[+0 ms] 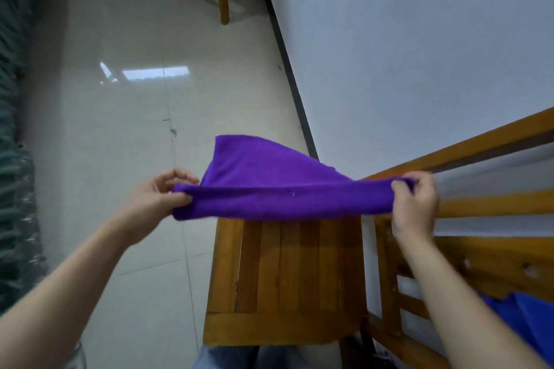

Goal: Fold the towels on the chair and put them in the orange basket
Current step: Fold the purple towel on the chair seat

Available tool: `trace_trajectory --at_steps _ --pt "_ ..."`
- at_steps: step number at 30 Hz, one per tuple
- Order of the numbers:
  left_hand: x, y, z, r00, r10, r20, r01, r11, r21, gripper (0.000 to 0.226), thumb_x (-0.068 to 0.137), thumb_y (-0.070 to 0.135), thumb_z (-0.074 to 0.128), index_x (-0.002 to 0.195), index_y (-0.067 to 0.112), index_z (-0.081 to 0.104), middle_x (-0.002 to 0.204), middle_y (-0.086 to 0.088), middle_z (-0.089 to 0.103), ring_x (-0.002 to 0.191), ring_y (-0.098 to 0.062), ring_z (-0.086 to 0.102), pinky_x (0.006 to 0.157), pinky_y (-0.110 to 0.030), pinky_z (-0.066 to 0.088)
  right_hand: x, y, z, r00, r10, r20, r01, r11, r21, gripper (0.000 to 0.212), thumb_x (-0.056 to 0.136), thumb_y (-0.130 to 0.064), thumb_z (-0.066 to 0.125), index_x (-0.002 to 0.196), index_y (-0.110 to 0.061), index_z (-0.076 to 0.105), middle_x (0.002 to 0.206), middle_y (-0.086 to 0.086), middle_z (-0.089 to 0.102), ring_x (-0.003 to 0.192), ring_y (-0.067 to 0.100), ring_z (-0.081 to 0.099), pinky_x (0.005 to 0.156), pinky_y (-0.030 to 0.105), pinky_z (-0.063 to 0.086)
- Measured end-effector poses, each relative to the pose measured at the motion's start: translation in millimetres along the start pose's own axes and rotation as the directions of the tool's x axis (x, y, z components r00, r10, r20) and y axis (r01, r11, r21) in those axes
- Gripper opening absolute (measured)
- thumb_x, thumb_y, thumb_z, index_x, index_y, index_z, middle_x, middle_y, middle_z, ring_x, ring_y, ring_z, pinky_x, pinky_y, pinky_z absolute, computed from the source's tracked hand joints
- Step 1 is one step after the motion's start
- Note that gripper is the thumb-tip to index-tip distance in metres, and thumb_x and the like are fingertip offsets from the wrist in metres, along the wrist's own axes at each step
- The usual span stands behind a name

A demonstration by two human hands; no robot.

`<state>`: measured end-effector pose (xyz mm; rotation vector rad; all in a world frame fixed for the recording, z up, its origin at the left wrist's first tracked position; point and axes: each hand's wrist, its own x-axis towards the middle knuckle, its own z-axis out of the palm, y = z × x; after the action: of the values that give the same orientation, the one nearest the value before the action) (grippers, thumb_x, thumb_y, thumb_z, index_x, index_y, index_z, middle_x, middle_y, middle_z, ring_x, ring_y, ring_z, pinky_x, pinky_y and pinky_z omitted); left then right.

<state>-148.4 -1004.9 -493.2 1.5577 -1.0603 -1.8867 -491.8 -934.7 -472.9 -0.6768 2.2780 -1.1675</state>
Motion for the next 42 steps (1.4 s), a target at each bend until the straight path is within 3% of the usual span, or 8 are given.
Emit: trace_trajectory --at_steps 5,12,19,23,30,37,40,42 --pt "-28 -105 12 0.963 -0.267 -0.038 0.269 0.95 0.158 0.026 0.075 -0.017 0.055 0.085 0.007 0.059 0.083 -0.014 0.062 0.071 -0.023 0.056 0.054 -0.022 0.046 -54 90 -1 0.98 0.162 0.114 -0.107 0.917 -0.383 0.006 0.091 -0.007 0.051 0.088 -0.01 0.046 0.075 0.004 0.049 0.068 0.02 0.051 0.049 0.021 0.033" --pt "-55 -180 32 0.905 -0.415 -0.096 0.424 0.854 0.3 0.028 0.05 0.002 0.053 0.075 0.01 0.061 0.067 -0.007 0.058 0.057 -0.015 0.046 0.043 -0.015 0.032 -79 152 0 0.89 0.383 0.248 -0.117 0.716 -0.688 0.004 0.093 -0.017 0.049 0.093 -0.016 0.046 0.074 -0.004 0.048 0.064 0.008 0.046 0.051 0.02 0.036" --pt "-31 -190 51 0.917 -0.335 -0.218 0.396 0.837 0.378 0.036 0.074 -0.018 0.052 0.071 0.018 0.058 0.071 -0.007 0.058 0.062 -0.02 0.05 0.051 -0.018 0.04 -72 169 15 0.807 0.503 0.311 -0.072 0.606 -0.792 0.007 0.095 -0.018 0.048 0.102 -0.017 0.046 0.103 0.005 0.058 0.086 0.016 0.054 0.064 0.021 0.041" --pt "-10 -197 56 0.932 -0.231 -0.279 0.354 0.748 0.561 0.026 0.079 -0.005 0.059 0.095 0.015 0.063 0.103 -0.01 0.062 0.096 -0.028 0.058 0.083 -0.034 0.044 -52 178 29 0.879 0.382 0.284 0.003 0.592 -0.806 0.033 0.094 -0.026 0.05 0.125 -0.015 0.049 0.124 0.005 0.051 0.114 0.02 0.051 0.088 0.03 0.046" --pt "45 -178 59 0.857 -0.024 -0.515 0.361 0.742 0.565 0.05 0.087 0.013 0.058 0.135 0.008 0.043 0.135 -0.019 0.044 0.125 -0.033 0.04 0.101 -0.047 0.036 4 176 65 0.965 0.203 0.164 -0.03 0.71 -0.703 0.033 0.092 -0.025 0.054 0.122 -0.011 0.049 0.12 0.009 0.054 0.106 0.023 0.055 0.08 0.031 0.048" --pt "84 -171 49 0.964 0.015 -0.267 0.259 0.197 0.945 0.048 0.093 0.021 0.045 0.14 0.025 0.036 0.142 -0.003 0.044 0.135 -0.026 0.029 0.108 -0.047 0.021 22 184 75 0.948 0.215 0.235 0.101 0.497 -0.862 0.02 0.096 -0.013 0.042 0.095 -0.005 0.061 0.091 0.01 0.059 0.086 0.023 0.059 0.068 0.029 0.049" --pt "89 -164 48 0.952 0.029 -0.304 0.296 0.155 0.942 0.037 0.092 0.014 0.04 0.126 0.023 0.054 0.126 -0.004 0.057 0.124 -0.026 0.038 0.108 -0.048 0.017 35 178 76 0.923 0.372 0.095 -0.176 0.629 -0.757 0.029 0.097 -0.016 0.042 0.069 -0.011 0.049 0.068 0.004 0.047 0.062 0.016 0.049 0.051 0.023 0.037" --pt "90 -160 43 0.938 0.036 -0.344 0.332 0.191 0.924 0.035 0.09 0.01 0.04 0.116 0.02 0.061 0.119 -0.007 0.06 0.119 -0.028 0.041 0.107 -0.049 0.017 46 173 80 0.789 0.611 -0.063 -0.595 0.733 -0.329 0.029 0.096 -0.017 0.04 0.068 -0.013 0.043 0.068 0.003 0.04 0.057 0.012 0.039 0.049 0.021 0.031"
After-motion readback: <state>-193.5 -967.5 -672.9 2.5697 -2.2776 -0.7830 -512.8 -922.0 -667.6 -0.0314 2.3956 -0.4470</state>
